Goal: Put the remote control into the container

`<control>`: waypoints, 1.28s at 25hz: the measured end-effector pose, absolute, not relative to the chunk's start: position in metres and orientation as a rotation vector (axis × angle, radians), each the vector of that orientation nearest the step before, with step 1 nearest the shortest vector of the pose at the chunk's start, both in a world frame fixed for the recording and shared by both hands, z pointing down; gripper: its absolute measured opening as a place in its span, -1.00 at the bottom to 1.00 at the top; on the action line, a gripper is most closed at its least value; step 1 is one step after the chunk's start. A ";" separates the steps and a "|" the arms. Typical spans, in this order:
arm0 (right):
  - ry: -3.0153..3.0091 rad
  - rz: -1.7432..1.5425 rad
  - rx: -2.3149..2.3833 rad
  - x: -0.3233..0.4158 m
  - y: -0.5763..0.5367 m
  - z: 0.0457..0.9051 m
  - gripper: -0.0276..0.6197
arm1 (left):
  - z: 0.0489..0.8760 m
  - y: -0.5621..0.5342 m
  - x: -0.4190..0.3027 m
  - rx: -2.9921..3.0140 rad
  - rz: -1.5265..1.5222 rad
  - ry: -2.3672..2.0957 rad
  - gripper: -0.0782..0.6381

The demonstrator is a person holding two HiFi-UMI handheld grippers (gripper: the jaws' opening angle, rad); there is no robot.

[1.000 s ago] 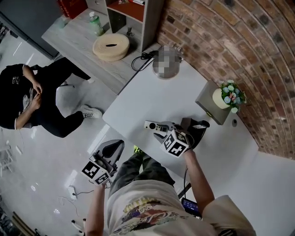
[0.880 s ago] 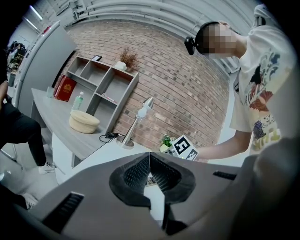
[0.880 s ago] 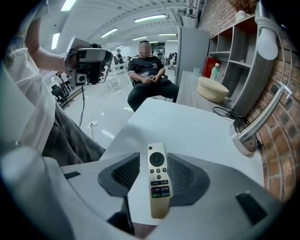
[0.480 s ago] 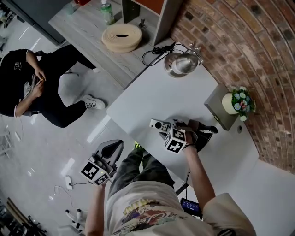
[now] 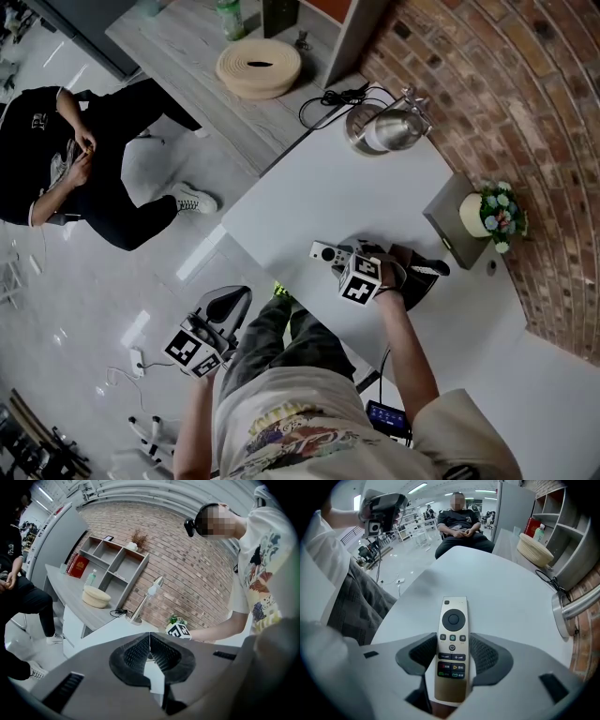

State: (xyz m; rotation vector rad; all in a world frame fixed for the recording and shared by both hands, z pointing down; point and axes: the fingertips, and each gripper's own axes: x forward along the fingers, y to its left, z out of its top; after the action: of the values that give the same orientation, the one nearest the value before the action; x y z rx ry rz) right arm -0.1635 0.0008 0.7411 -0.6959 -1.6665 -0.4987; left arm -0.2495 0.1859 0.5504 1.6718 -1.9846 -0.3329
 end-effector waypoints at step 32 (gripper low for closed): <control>-2.242 -0.336 -0.400 -0.205 -0.001 0.634 -0.27 | 0.511 0.165 -0.244 1.827 -0.269 -1.964 -0.76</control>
State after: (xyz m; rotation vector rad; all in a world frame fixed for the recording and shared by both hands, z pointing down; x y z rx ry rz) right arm -0.2049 -0.0008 0.6339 -0.4001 -2.2425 -0.3355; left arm -0.2441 0.1650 0.5110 1.8269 -1.9644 -0.2691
